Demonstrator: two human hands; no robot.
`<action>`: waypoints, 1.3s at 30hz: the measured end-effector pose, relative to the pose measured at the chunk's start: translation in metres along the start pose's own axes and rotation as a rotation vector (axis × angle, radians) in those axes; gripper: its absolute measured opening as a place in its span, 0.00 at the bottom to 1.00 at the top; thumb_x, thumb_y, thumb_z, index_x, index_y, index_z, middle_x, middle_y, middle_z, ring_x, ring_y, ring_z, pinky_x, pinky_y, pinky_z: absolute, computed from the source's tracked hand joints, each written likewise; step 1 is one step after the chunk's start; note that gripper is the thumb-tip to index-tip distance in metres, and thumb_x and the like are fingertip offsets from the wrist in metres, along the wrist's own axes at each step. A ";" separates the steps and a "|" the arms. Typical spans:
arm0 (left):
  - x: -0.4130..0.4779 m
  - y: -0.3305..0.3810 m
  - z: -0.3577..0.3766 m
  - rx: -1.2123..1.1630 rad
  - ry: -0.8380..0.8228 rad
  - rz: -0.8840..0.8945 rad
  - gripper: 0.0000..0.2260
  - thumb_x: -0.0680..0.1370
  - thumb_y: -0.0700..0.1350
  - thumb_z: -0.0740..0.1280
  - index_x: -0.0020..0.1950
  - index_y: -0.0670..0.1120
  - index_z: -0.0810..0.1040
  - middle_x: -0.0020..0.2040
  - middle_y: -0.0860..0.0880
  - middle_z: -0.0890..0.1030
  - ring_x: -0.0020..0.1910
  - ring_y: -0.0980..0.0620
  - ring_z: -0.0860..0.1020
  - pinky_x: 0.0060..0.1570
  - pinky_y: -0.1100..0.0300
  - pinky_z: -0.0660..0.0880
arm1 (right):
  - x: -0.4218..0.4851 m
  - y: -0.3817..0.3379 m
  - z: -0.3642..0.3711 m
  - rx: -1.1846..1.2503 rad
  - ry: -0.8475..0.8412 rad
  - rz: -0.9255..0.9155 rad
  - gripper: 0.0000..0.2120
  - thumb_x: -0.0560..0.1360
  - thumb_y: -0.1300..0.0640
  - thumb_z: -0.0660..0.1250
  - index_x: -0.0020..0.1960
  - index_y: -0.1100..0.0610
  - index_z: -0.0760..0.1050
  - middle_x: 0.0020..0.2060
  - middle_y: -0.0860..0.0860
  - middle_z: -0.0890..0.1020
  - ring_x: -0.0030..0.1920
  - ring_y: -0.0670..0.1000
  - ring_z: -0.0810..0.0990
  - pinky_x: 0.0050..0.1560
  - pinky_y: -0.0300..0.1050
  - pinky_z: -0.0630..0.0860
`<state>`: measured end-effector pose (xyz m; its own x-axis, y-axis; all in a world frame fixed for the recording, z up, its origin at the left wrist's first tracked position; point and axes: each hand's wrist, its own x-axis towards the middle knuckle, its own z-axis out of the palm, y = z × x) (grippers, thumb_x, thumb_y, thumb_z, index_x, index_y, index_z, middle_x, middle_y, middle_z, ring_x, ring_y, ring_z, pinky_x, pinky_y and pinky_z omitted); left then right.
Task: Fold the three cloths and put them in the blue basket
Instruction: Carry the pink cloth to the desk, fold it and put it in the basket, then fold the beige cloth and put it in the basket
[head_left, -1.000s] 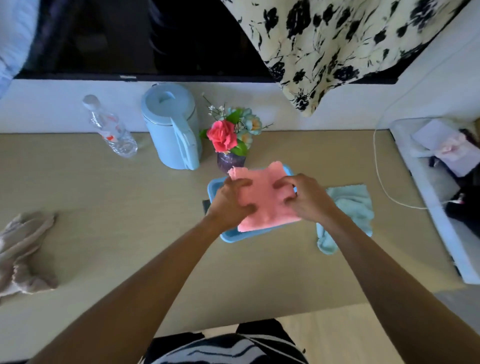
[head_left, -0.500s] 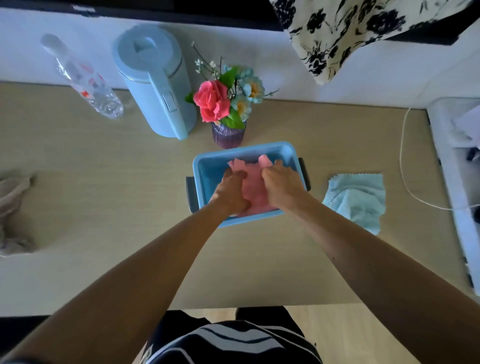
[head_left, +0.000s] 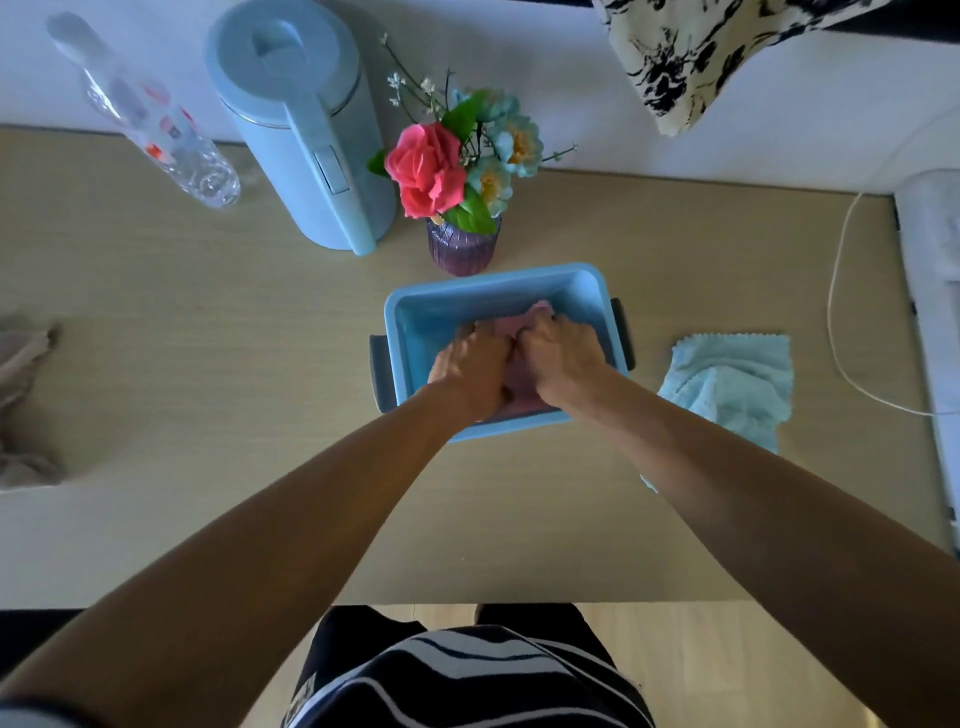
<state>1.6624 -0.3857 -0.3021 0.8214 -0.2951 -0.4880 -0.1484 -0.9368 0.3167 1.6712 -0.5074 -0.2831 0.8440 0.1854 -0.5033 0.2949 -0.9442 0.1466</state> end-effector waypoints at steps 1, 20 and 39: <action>0.003 0.000 0.003 0.013 -0.036 0.023 0.26 0.72 0.53 0.75 0.67 0.47 0.75 0.66 0.43 0.71 0.66 0.42 0.70 0.59 0.46 0.75 | 0.003 0.002 0.003 -0.001 -0.028 -0.012 0.19 0.75 0.66 0.67 0.65 0.58 0.75 0.67 0.59 0.70 0.63 0.58 0.75 0.48 0.50 0.72; 0.001 -0.007 -0.010 -0.324 0.066 0.014 0.23 0.69 0.53 0.75 0.62 0.48 0.77 0.58 0.47 0.80 0.57 0.42 0.80 0.57 0.47 0.78 | -0.007 0.031 -0.012 0.375 0.048 -0.073 0.19 0.72 0.59 0.73 0.61 0.58 0.74 0.56 0.56 0.81 0.56 0.59 0.81 0.49 0.49 0.76; -0.210 -0.230 -0.020 -0.720 0.535 -0.533 0.13 0.76 0.51 0.73 0.58 0.48 0.80 0.58 0.47 0.79 0.60 0.48 0.77 0.56 0.57 0.73 | -0.067 -0.224 -0.072 1.060 0.196 -0.291 0.13 0.73 0.50 0.74 0.54 0.52 0.77 0.45 0.48 0.79 0.36 0.41 0.77 0.45 0.39 0.77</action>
<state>1.5348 -0.1043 -0.2566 0.8466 0.4105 -0.3388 0.5245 -0.5355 0.6619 1.5809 -0.2883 -0.2215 0.8886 0.3888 -0.2436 0.0403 -0.5951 -0.8027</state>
